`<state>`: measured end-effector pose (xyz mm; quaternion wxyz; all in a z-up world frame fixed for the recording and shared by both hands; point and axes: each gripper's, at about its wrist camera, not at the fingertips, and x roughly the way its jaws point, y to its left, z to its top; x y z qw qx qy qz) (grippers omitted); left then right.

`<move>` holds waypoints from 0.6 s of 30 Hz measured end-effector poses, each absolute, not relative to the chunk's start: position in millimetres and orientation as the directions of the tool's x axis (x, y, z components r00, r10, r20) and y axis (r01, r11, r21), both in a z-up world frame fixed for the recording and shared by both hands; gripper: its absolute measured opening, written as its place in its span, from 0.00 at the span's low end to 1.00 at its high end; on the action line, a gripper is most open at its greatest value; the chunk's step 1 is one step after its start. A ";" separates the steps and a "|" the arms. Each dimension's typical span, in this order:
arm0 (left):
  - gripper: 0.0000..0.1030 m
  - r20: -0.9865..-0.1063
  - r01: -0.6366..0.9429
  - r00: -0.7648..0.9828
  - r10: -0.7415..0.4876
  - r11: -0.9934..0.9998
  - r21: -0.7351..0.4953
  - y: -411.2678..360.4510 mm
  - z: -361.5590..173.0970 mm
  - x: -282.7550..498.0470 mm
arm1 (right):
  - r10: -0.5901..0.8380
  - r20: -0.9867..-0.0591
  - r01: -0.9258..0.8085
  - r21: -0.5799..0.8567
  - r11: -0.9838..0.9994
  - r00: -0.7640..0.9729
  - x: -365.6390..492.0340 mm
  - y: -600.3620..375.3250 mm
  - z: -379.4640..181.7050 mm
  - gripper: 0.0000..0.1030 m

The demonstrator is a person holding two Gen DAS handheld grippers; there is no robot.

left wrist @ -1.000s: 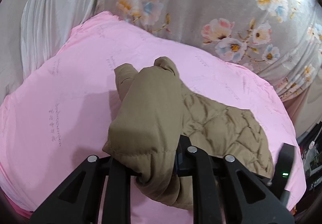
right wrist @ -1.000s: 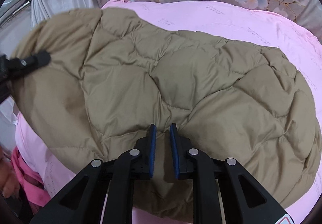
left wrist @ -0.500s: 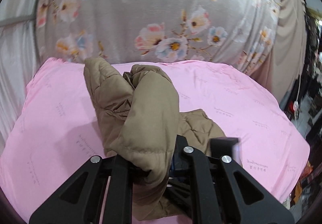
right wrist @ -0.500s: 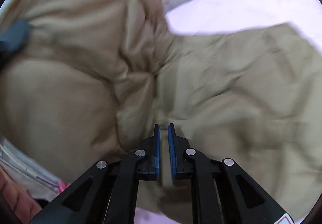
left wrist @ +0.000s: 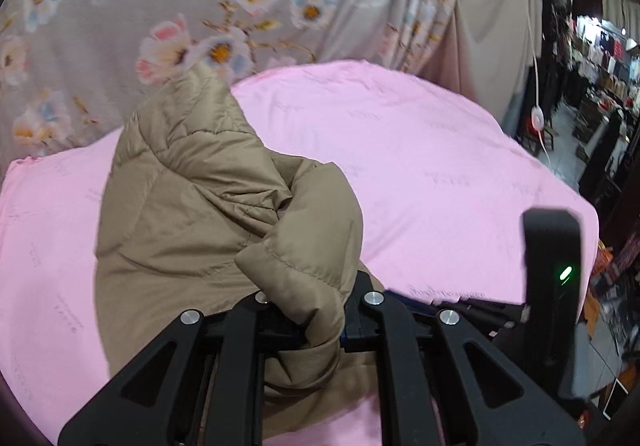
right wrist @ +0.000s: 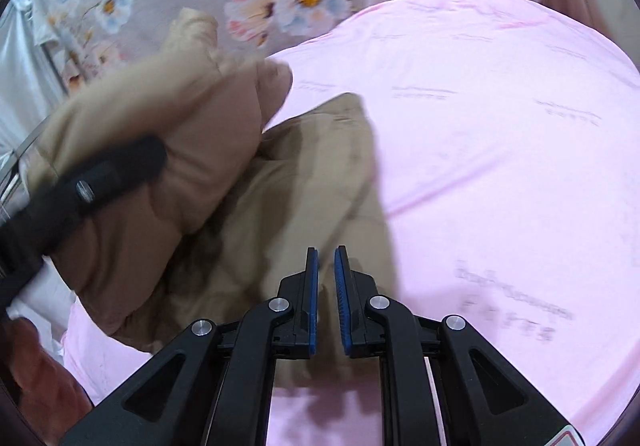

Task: Fold large clothes

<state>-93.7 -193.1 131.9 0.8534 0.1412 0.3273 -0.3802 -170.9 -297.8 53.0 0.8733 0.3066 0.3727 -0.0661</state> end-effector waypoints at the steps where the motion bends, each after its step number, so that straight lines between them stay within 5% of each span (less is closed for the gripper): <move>1: 0.10 -0.687 0.750 0.477 -0.548 0.661 -0.006 -201.4 121.2 -97.3 | 0.104 -0.693 0.358 0.487 0.797 0.713 -174.2 -302.8 49.8 0.13; 14: 0.14 -0.754 0.757 0.465 -0.465 0.651 0.065 -235.7 51.3 -118.8 | 0.061 -0.671 0.404 0.514 0.757 0.739 -191.6 -345.9 52.8 0.14; 17: 0.20 -0.742 0.762 0.453 -0.494 0.647 0.034 -227.2 66.9 -123.0 | 0.072 -0.646 0.371 0.522 0.768 0.760 -188.3 -347.6 74.3 0.21; 18: 0.24 -0.736 0.767 0.448 -0.507 0.641 0.025 -224.9 74.0 -123.8 | 0.076 -0.635 0.358 0.525 0.772 0.769 -184.2 -348.0 83.2 0.30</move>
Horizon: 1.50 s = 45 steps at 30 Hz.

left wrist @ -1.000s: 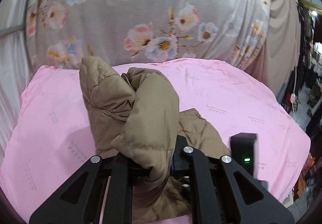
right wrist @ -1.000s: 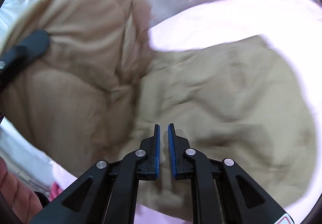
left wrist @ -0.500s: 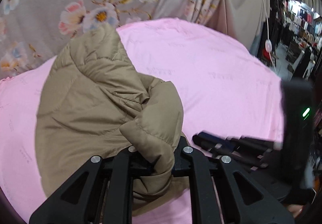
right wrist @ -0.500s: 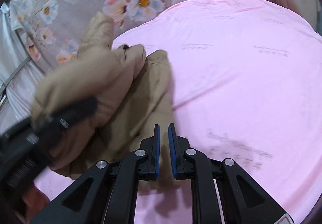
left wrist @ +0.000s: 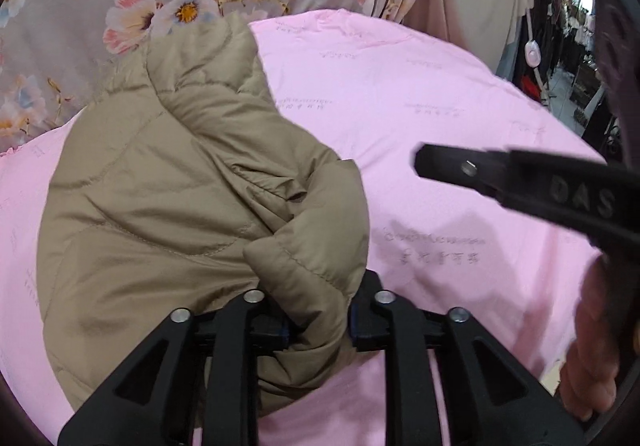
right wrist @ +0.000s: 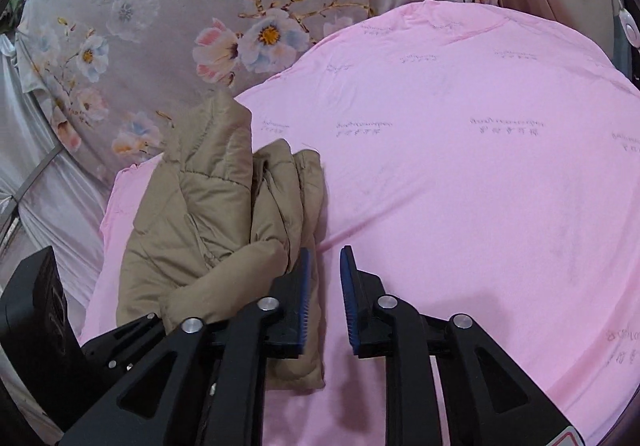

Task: Fold large clothes

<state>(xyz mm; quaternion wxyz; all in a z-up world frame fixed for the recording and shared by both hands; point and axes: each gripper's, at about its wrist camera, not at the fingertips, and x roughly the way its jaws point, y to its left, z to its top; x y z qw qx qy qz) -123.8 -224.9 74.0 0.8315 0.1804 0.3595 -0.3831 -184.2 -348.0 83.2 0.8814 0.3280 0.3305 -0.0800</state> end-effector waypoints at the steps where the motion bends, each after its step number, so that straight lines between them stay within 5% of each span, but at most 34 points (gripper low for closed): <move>1: 0.31 -0.724 0.772 0.446 -0.527 0.635 0.013 -219.1 84.7 -126.9 | 0.080 -0.624 0.344 0.528 0.777 0.778 -180.6 -348.1 92.1 0.37; 2: 0.44 -0.712 0.776 0.444 -0.544 0.631 0.002 -214.6 93.3 -130.1 | 0.086 -0.611 0.324 0.529 0.784 0.787 -175.3 -347.5 103.1 0.41; 5: 0.61 -0.654 0.769 0.467 -0.595 0.639 -0.032 -192.2 124.7 -136.7 | 0.112 -0.576 0.274 0.540 0.796 0.809 -155.7 -345.7 131.8 0.49; 10: 0.67 -0.582 0.696 0.551 -0.598 0.714 -0.076 -148.0 177.6 -112.5 | 0.186 -0.533 0.219 0.607 0.764 0.826 -108.7 -345.2 161.5 0.64; 22: 0.67 -0.663 0.352 0.658 -0.358 0.924 -0.150 -75.3 206.9 60.3 | 0.265 -0.706 0.402 0.625 0.669 0.657 21.2 -338.7 109.6 0.69; 23: 0.67 -0.672 0.347 0.653 -0.350 0.927 -0.145 -77.6 205.8 68.3 | 0.292 -0.714 0.414 0.635 0.652 0.637 28.0 -336.3 102.1 0.67; 25: 0.67 -0.690 0.350 0.633 -0.351 0.925 -0.149 -84.7 202.7 83.1 | 0.307 -0.698 0.400 0.653 0.643 0.647 29.5 -334.8 100.8 0.21; 28: 0.67 -0.710 0.369 0.600 -0.369 0.915 -0.163 -97.5 197.3 91.6 | 0.237 -0.632 0.360 0.665 0.655 0.737 9.1 -338.5 118.8 0.11; 32: 0.67 -0.739 0.403 0.557 -0.378 0.901 -0.157 -128.6 178.9 97.7 | 0.055 -0.678 0.421 0.515 0.746 0.733 -12.8 -333.6 112.2 0.09; 37: 0.63 -0.816 0.409 0.475 -0.329 0.904 -0.126 -166.7 123.6 108.5 | 0.030 -0.735 0.470 0.463 0.752 0.677 -14.5 -339.1 64.4 0.10; 45: 0.67 -0.805 0.393 0.528 -0.271 0.918 -0.051 -180.5 89.8 108.0 | 0.004 -0.740 0.459 0.422 0.781 0.672 -11.4 -338.3 30.7 0.14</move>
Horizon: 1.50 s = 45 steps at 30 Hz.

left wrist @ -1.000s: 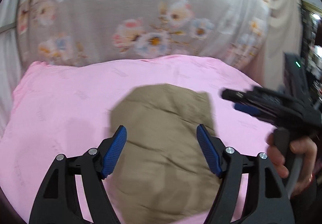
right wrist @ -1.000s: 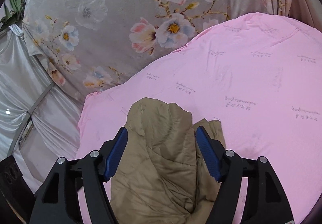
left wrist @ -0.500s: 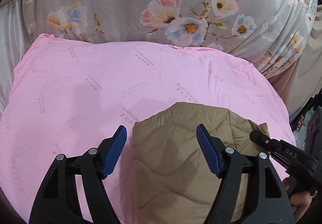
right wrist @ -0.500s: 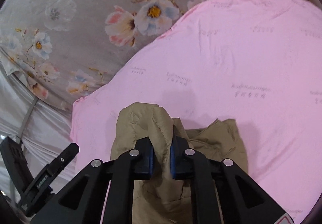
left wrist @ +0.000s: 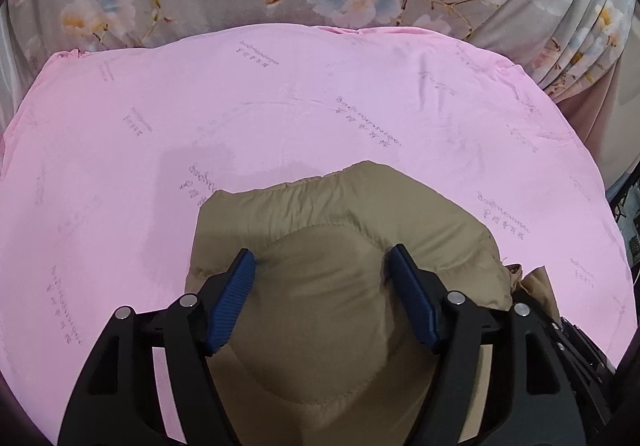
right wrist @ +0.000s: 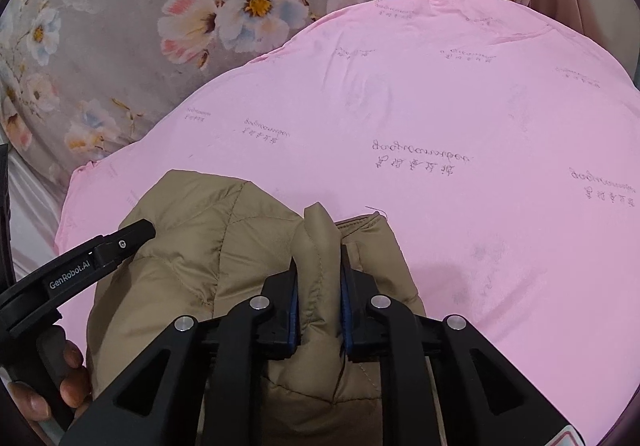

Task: Fold large clothes

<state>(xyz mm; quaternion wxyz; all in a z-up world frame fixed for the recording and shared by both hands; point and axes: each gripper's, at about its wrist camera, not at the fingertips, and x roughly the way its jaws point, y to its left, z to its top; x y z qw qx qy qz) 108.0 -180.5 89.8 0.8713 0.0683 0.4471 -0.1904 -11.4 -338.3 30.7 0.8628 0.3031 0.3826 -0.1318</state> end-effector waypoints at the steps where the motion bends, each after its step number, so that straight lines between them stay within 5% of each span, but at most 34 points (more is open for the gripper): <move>1: 0.67 -0.799 0.391 0.542 -0.261 0.920 -0.035 -182.0 85.8 106.6 | 0.004 -0.739 0.459 0.423 0.781 0.673 -10.5 -338.6 27.5 0.15; 38: 0.72 -0.730 0.365 0.660 -0.179 0.925 0.104 -197.6 57.4 99.6 | 0.059 -0.698 0.443 0.515 0.734 0.714 -7.8 -346.6 -4.8 0.17; 42: 0.75 -0.742 0.371 0.643 -0.189 0.925 0.086 -194.0 61.0 99.2 | 0.125 -0.656 0.419 0.605 0.677 0.745 -20.4 -360.5 -4.4 0.20; 45: 0.76 -0.743 0.376 0.639 -0.200 0.924 0.075 -176.1 77.8 84.7 | 0.061 -0.643 0.445 0.592 0.672 0.764 -56.0 -362.6 21.3 0.36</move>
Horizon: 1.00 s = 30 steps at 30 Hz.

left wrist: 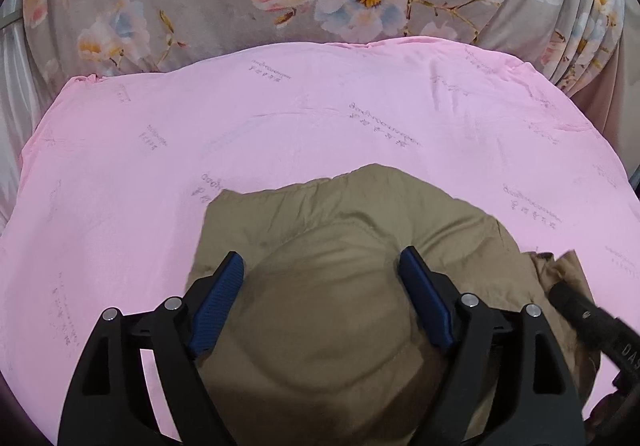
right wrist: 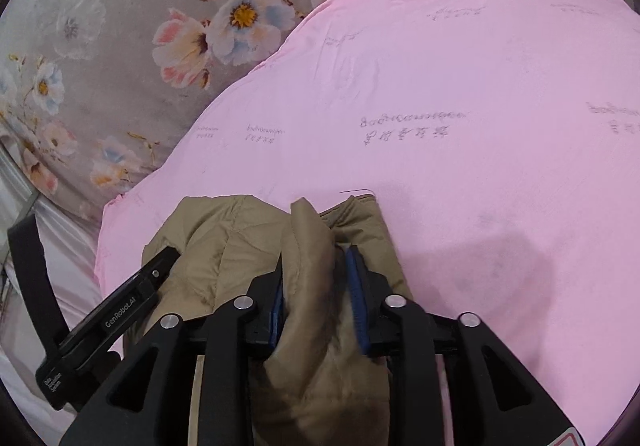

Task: Fold large clothes
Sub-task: 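Hold the jacket end with the right tool and fold it over the body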

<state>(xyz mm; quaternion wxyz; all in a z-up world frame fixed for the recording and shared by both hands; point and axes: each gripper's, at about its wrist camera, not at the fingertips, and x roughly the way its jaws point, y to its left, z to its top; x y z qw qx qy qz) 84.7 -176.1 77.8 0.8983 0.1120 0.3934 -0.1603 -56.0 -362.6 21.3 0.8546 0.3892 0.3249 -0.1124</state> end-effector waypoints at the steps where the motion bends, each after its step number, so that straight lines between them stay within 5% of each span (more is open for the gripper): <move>1: 0.76 -0.733 0.376 0.649 -0.204 0.923 0.076 -166.6 87.8 72.1 | 0.027 -0.634 0.442 0.569 0.693 0.773 -71.4 -359.1 33.5 0.36; 13: 0.81 -0.749 0.401 0.632 -0.200 0.911 0.095 -137.5 89.8 1.2 | -0.018 -0.719 0.362 0.328 0.873 0.694 -124.3 -286.3 36.8 0.24; 18: 0.89 -0.740 0.377 0.643 -0.199 0.923 0.079 -131.2 80.1 3.2 | 0.000 -0.708 0.363 0.362 0.859 0.706 -129.7 -289.9 25.4 0.24; 30: 0.90 -0.710 0.367 0.684 -0.165 0.919 0.141 -136.8 68.7 -1.6 | -0.006 -0.693 0.358 0.365 0.859 0.721 -129.6 -291.0 16.2 0.25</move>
